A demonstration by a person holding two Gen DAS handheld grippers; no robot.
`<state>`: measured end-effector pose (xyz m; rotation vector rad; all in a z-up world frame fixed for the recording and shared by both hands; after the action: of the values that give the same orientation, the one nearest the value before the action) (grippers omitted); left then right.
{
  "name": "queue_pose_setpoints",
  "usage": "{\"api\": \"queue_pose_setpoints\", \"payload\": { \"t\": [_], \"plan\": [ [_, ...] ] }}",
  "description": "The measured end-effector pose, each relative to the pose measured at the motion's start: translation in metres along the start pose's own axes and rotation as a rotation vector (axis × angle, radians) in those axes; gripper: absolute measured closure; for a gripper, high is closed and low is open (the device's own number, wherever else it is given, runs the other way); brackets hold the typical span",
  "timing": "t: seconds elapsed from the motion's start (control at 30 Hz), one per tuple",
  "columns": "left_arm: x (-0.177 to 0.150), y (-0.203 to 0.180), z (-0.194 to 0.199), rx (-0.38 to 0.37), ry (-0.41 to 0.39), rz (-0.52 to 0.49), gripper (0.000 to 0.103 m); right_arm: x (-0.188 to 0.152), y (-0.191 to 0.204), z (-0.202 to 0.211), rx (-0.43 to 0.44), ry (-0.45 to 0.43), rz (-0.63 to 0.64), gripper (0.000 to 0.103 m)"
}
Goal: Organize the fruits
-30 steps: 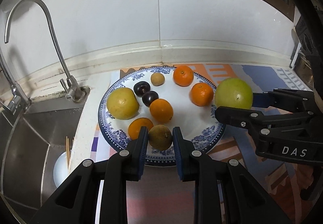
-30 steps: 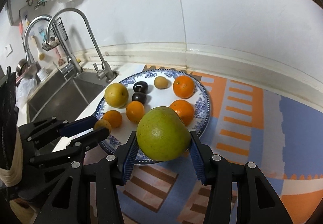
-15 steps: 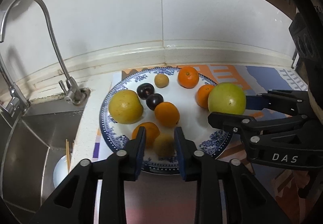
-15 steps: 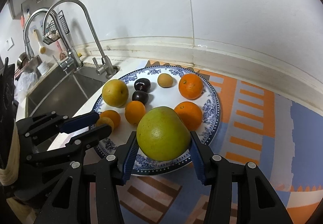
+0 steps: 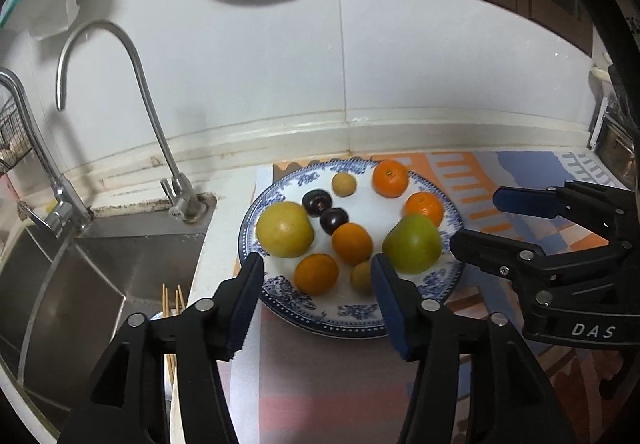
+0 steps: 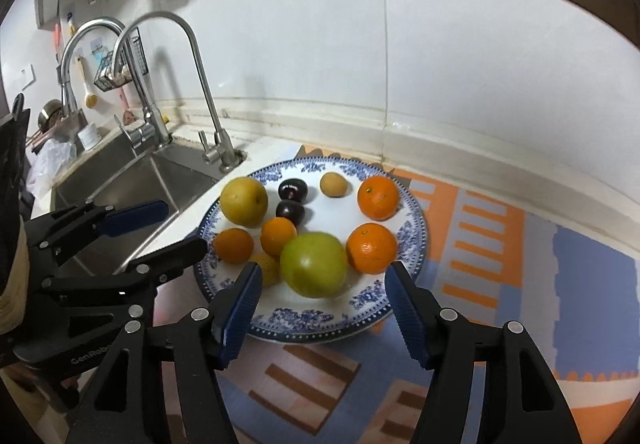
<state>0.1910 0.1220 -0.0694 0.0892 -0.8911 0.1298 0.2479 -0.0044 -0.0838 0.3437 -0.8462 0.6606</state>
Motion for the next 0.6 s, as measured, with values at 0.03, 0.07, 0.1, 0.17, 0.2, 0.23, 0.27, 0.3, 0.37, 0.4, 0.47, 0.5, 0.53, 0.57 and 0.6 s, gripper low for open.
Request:
{"api": "queue_pose_setpoints", "payload": {
  "t": [0.03, 0.07, 0.1, 0.17, 0.2, 0.23, 0.27, 0.3, 0.37, 0.4, 0.47, 0.5, 0.53, 0.57, 0.6],
  "plan": [
    [0.001, -0.002, 0.004, 0.0, -0.006, -0.004, 0.046, -0.001, -0.001, 0.006, -0.008, -0.008, -0.003, 0.036],
    [0.001, -0.005, 0.009, 0.003, -0.014, -0.007, 0.045, -0.002, -0.001, 0.012, -0.017, -0.013, -0.006, 0.034],
    [0.002, -0.007, 0.013, 0.003, -0.021, -0.009, 0.044, -0.003, -0.001, 0.019, -0.031, -0.021, -0.013, 0.031],
    [0.003, -0.011, 0.023, 0.004, -0.036, -0.011, 0.04, -0.006, -0.003, 0.032, -0.055, -0.037, -0.021, 0.031],
    [0.003, -0.013, 0.028, 0.004, -0.042, -0.013, 0.037, -0.007, -0.004, 0.039, -0.067, -0.043, -0.025, 0.031],
    [0.003, -0.016, 0.033, 0.007, -0.052, -0.018, 0.035, -0.009, -0.004, 0.045, -0.081, -0.047, -0.029, 0.031],
    [0.002, -0.019, 0.038, 0.014, -0.062, -0.022, 0.031, -0.01, -0.005, 0.052, -0.093, -0.051, -0.033, 0.031],
    [0.002, -0.021, 0.042, 0.021, -0.068, -0.022, 0.028, -0.013, -0.005, 0.059, -0.107, -0.055, -0.038, 0.029],
    [0.0, -0.025, 0.052, 0.033, -0.08, -0.017, 0.024, -0.017, -0.006, 0.072, -0.132, -0.063, -0.05, 0.026],
    [-0.001, -0.028, 0.056, 0.034, -0.083, -0.017, 0.021, -0.02, -0.006, 0.079, -0.141, -0.069, -0.059, 0.026],
    [-0.004, -0.032, 0.065, 0.03, -0.09, -0.012, 0.018, -0.026, -0.007, 0.093, -0.157, -0.078, -0.074, 0.026],
    [-0.005, -0.035, 0.07, 0.024, -0.092, -0.012, 0.017, -0.028, -0.007, 0.098, -0.164, -0.081, -0.079, 0.026],
    [-0.007, -0.037, 0.075, 0.02, -0.095, -0.015, 0.015, -0.031, -0.007, 0.105, -0.173, -0.085, -0.087, 0.026],
    [-0.008, -0.04, 0.08, 0.02, -0.101, -0.021, 0.013, -0.034, -0.008, 0.111, -0.181, -0.09, -0.093, 0.025],
    [-0.009, -0.042, 0.085, 0.023, -0.108, -0.028, 0.011, -0.037, -0.008, 0.118, -0.192, -0.096, -0.1, 0.021]
  ]
}}
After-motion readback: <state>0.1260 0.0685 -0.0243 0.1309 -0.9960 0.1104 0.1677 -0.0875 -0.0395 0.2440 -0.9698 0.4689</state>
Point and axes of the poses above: each gripper's, at about its wrist camera, not at the fingertips, and z roughly against the way its jaws point, y to its left, x to its top, the point moved 1 cm from there along -z, roughly the way its jaws point, and after that the axes turned 5 degrees about z, right-handed, at the moved point
